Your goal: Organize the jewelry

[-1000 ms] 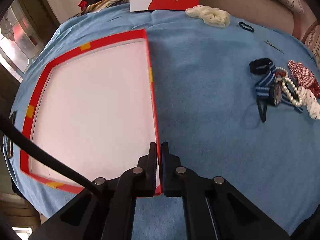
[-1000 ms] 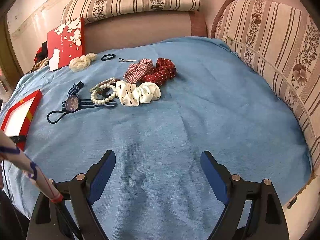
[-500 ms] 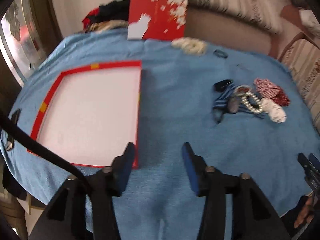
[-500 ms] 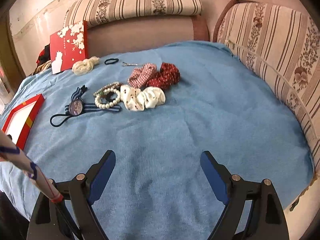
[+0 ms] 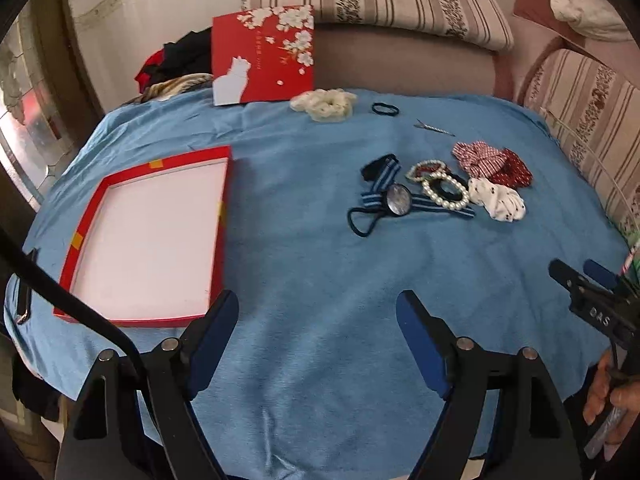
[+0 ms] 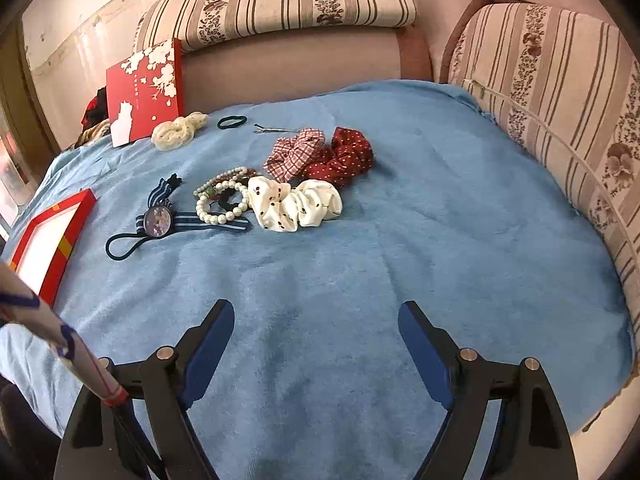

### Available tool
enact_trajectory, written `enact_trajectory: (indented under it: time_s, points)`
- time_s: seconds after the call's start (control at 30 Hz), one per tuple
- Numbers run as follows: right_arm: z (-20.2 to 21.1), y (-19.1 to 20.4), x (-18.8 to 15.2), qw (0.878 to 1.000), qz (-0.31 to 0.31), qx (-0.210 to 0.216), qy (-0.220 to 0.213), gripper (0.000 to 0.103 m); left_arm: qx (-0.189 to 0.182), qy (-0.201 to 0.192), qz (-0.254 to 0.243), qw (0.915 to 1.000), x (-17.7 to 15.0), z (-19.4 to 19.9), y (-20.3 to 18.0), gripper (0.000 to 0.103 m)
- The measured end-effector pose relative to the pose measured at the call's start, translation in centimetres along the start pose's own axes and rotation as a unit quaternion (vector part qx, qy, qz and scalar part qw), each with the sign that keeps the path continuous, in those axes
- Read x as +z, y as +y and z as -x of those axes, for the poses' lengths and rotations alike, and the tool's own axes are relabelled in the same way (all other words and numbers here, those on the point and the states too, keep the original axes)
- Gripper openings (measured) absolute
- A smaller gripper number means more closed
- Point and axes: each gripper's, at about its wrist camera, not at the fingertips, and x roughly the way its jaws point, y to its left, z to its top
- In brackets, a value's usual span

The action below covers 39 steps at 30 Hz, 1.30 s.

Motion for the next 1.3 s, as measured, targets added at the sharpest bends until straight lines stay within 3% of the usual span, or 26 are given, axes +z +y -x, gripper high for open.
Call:
enact_trajectory:
  time_s: [0.3,0.53,0.77,0.93,1.13,1.3]
  points:
    - [-2.0,0.9,0.9,1.0,0.022,0.008,0.004,0.081,-0.016,0.012,0.009,0.9998,0.4,-1.9,0.0,0.08]
    - [-4.4,1.4,2.4,1.0,0.024,0.01,0.005,0.081,-0.039,0.017,-0.018,0.9989,1.9,-3.5,-1.0,0.063]
    - [-6.4,1.5,4.7,0.999,0.028,0.017,-0.018,0.081,-0.082,0.043,0.009,0.9957,4.9,-7.0,-1.4,0.053]
    - [-7.7,0.9,5.5,0.998,0.025,0.033,-0.043,0.081,-0.089,0.052,0.02,0.9945,7.0,-9.7,-2.0,0.053]
    - [-8.8,-0.1,6.2,0.997,0.004,0.062,-0.04,0.081,-0.109,0.049,0.01,0.9927,9.2,-11.5,-3.5,0.053]
    - [-9.5,0.7,6.2,0.997,0.018,0.072,-0.031,0.071,-0.115,0.047,-0.014,0.9922,11.1,-13.3,-5.3,0.053]
